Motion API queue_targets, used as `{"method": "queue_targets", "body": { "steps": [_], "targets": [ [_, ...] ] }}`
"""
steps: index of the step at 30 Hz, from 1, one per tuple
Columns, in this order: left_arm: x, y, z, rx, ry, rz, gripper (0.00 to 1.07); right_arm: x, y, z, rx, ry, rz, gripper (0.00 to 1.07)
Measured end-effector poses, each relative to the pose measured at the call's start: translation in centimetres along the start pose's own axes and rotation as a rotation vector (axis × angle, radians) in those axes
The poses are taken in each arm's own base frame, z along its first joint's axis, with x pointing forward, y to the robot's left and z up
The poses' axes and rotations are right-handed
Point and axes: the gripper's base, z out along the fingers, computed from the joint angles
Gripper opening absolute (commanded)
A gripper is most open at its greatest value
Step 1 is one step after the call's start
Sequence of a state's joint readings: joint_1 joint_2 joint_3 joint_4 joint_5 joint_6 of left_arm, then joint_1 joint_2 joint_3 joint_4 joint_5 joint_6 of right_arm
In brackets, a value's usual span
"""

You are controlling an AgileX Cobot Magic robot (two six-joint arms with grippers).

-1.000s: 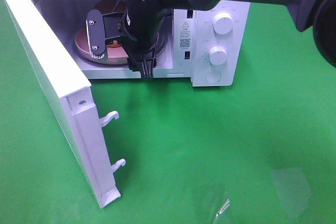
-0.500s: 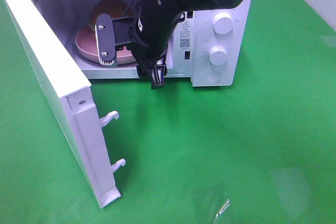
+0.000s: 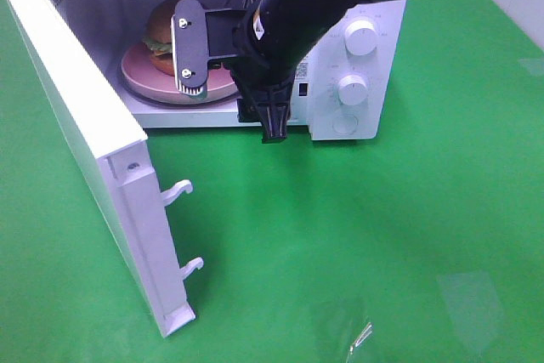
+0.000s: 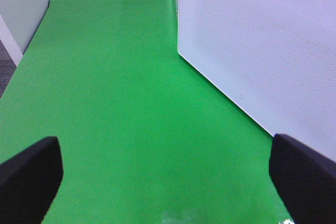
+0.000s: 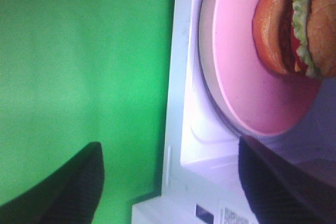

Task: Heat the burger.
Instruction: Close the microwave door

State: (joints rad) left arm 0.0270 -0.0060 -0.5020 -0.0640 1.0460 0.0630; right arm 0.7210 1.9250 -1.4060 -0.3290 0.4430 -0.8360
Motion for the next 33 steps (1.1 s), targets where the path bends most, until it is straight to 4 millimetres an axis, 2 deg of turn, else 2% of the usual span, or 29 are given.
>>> {"method": "queue_targets", "body": {
  "steps": [1, 7, 14, 15, 16, 17, 19, 20, 21, 24, 25, 26, 28, 33],
  "targets": [
    [0.0, 0.0, 0.0, 0.000, 0.000, 0.000, 1.00, 0.3, 0.4, -0.8, -0.001, 0.001, 0.015, 0.72],
    [0.0, 0.0, 0.0, 0.000, 0.000, 0.000, 1.00, 1.1, 1.6, -2.5, -0.016, 0.009, 0.069, 0.72],
    [0.0, 0.0, 0.0, 0.000, 0.000, 0.000, 1.00, 2.5, 3.3, -5.8, -0.019, 0.013, 0.208, 0.72],
    [0.0, 0.0, 0.0, 0.000, 0.000, 0.000, 1.00, 2.5, 3.3, -5.8, -0.019, 0.013, 0.208, 0.72],
    [0.0, 0.0, 0.0, 0.000, 0.000, 0.000, 1.00, 2.8, 3.8, -6.8, -0.017, 0.013, 0.254, 0.72],
    [0.0, 0.0, 0.0, 0.000, 0.000, 0.000, 1.00, 2.8, 3.8, -6.8, -0.017, 0.013, 0.254, 0.72],
    [0.0, 0.0, 0.0, 0.000, 0.000, 0.000, 1.00, 3.5, 4.6, -8.7, -0.015, 0.021, 0.368, 0.72],
    [0.0, 0.0, 0.0, 0.000, 0.000, 0.000, 1.00, 3.5, 4.6, -8.7, -0.015, 0.021, 0.368, 0.72],
    [0.0, 0.0, 0.0, 0.000, 0.000, 0.000, 1.00, 4.0, 5.0, -9.7, -0.014, 0.026, 0.438, 0.72],
    [0.0, 0.0, 0.0, 0.000, 0.000, 0.000, 1.00, 4.2, 5.3, -10.1, -0.019, 0.035, 0.466, 0.72],
    [0.0, 0.0, 0.0, 0.000, 0.000, 0.000, 1.00, 4.5, 5.6, -11.2, -0.018, 0.040, 0.538, 0.72],
    [0.0, 0.0, 0.0, 0.000, 0.000, 0.000, 1.00, 4.5, 5.6, -11.2, -0.018, 0.040, 0.538, 0.72],
    [0.0, 0.0, 0.0, 0.000, 0.000, 0.000, 1.00, 5.2, 6.4, -13.1, -0.024, 0.059, 0.671, 0.72],
    [0.0, 0.0, 0.0, 0.000, 0.000, 0.000, 1.00, 5.8, 6.8, -15.1, -0.032, 0.087, 0.777, 0.72]
  ]
}}
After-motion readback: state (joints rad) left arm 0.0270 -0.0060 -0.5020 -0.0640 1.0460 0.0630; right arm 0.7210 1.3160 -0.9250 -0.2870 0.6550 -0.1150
